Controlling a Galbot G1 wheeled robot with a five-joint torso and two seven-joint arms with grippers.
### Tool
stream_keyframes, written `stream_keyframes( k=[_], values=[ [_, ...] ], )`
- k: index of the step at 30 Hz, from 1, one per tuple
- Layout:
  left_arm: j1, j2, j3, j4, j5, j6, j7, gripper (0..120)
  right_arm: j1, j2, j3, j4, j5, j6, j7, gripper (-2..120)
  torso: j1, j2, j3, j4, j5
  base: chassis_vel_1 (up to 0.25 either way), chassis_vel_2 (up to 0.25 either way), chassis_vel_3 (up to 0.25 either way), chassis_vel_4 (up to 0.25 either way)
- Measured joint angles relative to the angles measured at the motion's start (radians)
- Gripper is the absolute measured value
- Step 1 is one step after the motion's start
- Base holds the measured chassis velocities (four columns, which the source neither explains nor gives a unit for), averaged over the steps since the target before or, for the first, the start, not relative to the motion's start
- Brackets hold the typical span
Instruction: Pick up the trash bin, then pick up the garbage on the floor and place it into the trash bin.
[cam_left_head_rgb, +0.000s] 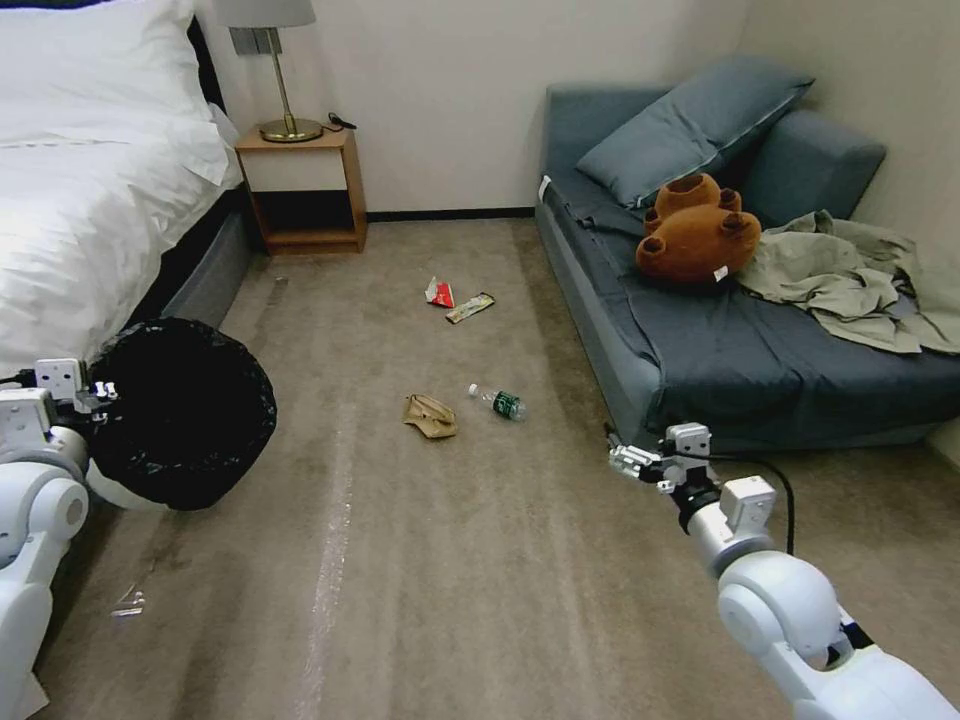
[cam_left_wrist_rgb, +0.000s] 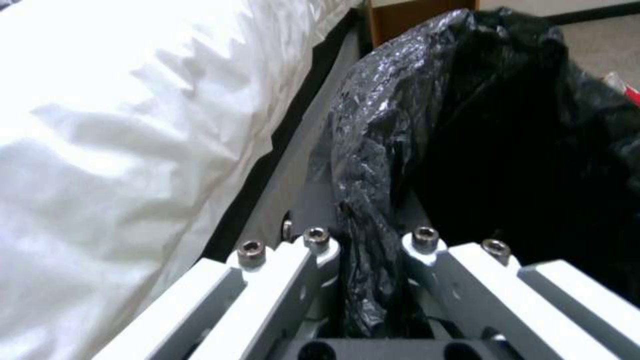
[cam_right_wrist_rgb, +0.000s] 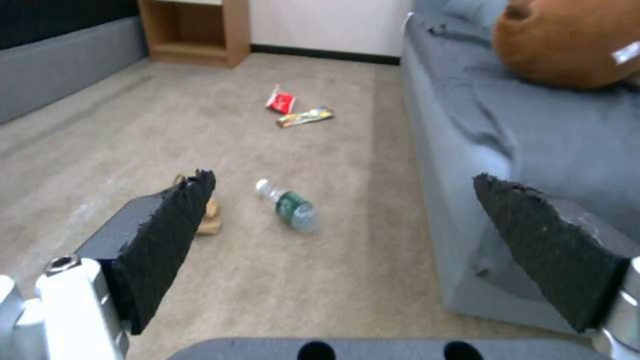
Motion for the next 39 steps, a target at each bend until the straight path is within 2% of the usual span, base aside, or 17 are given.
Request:
stream_keyframes(
  k=[12, 27, 39],
  values=[
    [0.001, 0.018, 0.008, 0.005, 0.008, -0.016, 0.017, 5, 0.041, -0.017, -0.009, -0.006, 0.022, 0.012, -0.019, 100, 0.000, 0.000, 0.000, 0.0000, 0.0000, 0.000, 0.000, 0.000, 0.000],
    [0.020, 0.005, 0.017, -0.023, 0.014, -0.021, 0.018, 5, 0.028, -0.024, -0.002, 0.014, 0.024, 0.014, -0.019, 100, 0.000, 0.000, 0.000, 0.0000, 0.0001, 0.000, 0.000, 0.000, 0.000],
    [0.052, -0.003, -0.017, -0.026, -0.002, -0.029, 0.028, 5, 0.012, -0.020, -0.008, 0.012, 0.009, 0.024, -0.028, 100, 0.000, 0.000, 0.000, 0.0001, 0.0001, -0.012, 0.009, 0.013, -0.015]
  ],
)
